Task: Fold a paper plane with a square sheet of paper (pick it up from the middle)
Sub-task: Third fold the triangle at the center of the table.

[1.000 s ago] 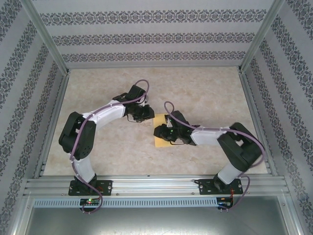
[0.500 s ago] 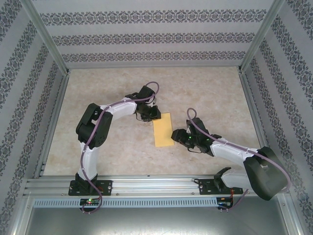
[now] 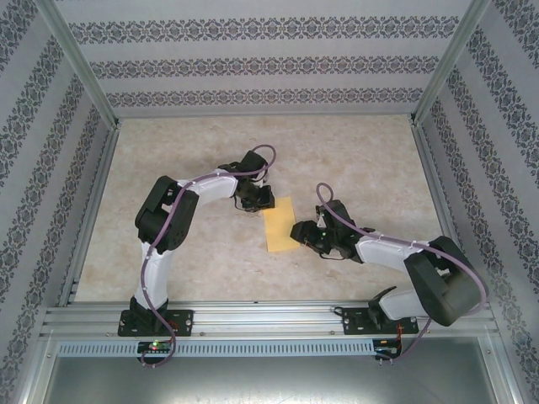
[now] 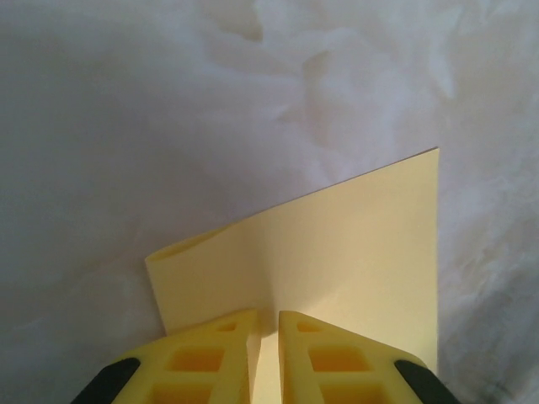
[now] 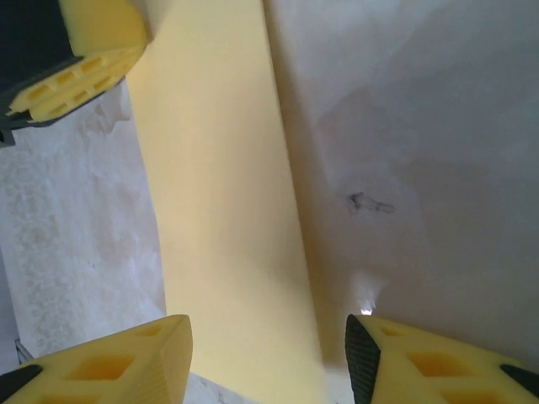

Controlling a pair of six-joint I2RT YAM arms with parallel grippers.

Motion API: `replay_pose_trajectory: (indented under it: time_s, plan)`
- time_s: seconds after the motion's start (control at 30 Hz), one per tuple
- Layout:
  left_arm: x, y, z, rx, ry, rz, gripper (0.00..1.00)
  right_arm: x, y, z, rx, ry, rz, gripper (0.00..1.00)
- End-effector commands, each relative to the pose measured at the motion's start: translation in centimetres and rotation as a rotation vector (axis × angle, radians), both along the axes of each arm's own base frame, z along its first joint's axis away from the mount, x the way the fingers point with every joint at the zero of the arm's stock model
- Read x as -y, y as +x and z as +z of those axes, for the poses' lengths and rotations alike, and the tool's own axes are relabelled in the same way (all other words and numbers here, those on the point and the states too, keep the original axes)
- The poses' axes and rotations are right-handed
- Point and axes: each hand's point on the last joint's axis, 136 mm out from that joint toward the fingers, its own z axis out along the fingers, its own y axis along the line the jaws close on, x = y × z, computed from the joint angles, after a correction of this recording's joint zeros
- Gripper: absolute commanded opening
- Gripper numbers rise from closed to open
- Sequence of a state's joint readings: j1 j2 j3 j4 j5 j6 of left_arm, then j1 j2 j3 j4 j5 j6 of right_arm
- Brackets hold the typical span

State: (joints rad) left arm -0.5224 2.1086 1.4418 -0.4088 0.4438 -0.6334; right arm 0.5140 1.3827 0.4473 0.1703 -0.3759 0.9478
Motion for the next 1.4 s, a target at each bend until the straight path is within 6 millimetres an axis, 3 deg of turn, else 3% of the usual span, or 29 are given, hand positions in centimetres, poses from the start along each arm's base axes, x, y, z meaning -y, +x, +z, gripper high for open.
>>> replay_pose_trajectory:
  time_s: [0.0, 0.5, 0.9, 1.1, 1.37]
  plan:
    - [-0.9, -1.4, -1.9, -0.044, 0.048, -0.021, 0.18, -1.1, 1.4, 1.3, 0.037, 0.063, 0.005, 0.52]
    - [-0.6, -1.8, -1.7, -0.039, 0.030, -0.064, 0.17, -3.1, 4.2, 1.5, 0.035, 0.150, 0.049, 0.48]
    - [-0.4, -1.9, 0.5, 0.028, 0.003, -0.118, 0.19, -3.5, 5.1, 0.0, 0.002, 0.181, 0.116, 0.19]
    - [-0.8, -1.9, 3.6, 0.111, -0.010, -0.123, 0.25, -3.3, 5.1, -0.4, -0.010, 0.208, 0.057, 0.06]
    - [-2.6, -3.6, 7.0, 0.219, 0.061, -0.131, 0.33, -3.5, 5.1, 0.4, 0.011, 0.201, -0.076, 0.05]
